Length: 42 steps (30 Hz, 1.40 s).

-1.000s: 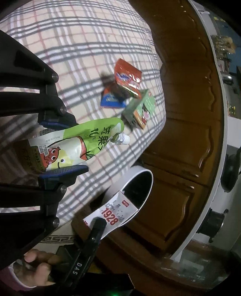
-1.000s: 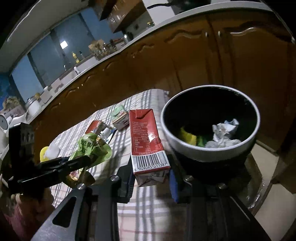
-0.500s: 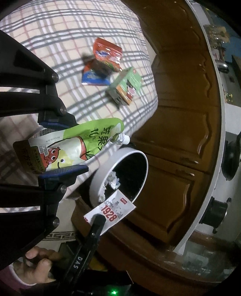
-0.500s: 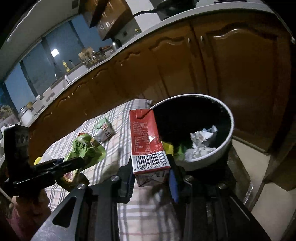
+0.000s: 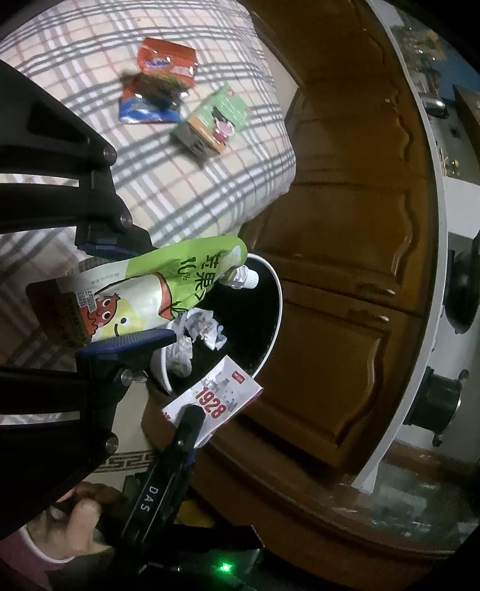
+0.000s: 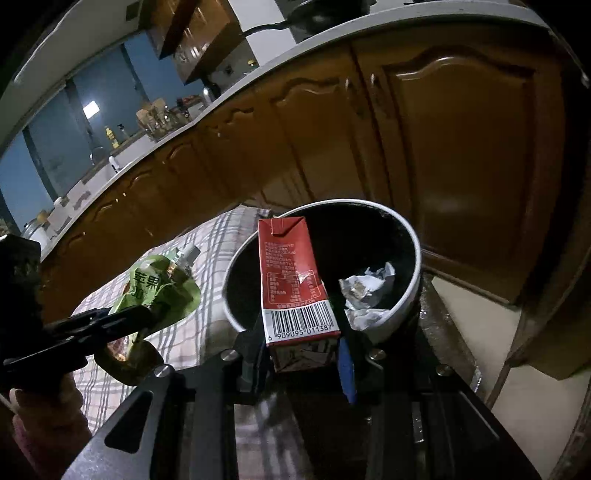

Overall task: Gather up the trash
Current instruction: 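Lower red carton into bin with right tool while left tool drops green pouch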

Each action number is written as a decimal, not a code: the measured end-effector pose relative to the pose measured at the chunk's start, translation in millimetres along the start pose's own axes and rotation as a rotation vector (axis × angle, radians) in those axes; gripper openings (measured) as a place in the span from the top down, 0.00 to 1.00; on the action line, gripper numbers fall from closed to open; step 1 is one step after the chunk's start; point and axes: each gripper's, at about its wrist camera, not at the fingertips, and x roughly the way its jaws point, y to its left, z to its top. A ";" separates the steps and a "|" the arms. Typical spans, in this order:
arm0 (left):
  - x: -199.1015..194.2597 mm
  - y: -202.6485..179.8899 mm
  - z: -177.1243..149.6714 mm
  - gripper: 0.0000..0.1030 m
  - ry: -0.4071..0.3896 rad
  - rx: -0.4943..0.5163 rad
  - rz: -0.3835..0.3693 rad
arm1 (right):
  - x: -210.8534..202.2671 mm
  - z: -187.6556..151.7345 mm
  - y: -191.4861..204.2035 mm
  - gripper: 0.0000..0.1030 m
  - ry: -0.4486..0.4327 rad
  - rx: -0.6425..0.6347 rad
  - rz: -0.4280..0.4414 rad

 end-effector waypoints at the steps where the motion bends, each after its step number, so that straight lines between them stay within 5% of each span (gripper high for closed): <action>1: 1.8 -1.6 1.2 0.68 0.001 0.003 0.001 | 0.4 1.1 -1.5 0.69 -0.001 0.001 -0.003; 42: 82.0 -30.3 58.7 0.68 0.102 0.040 -0.010 | 42.0 42.5 -28.2 0.69 0.094 -0.056 -0.100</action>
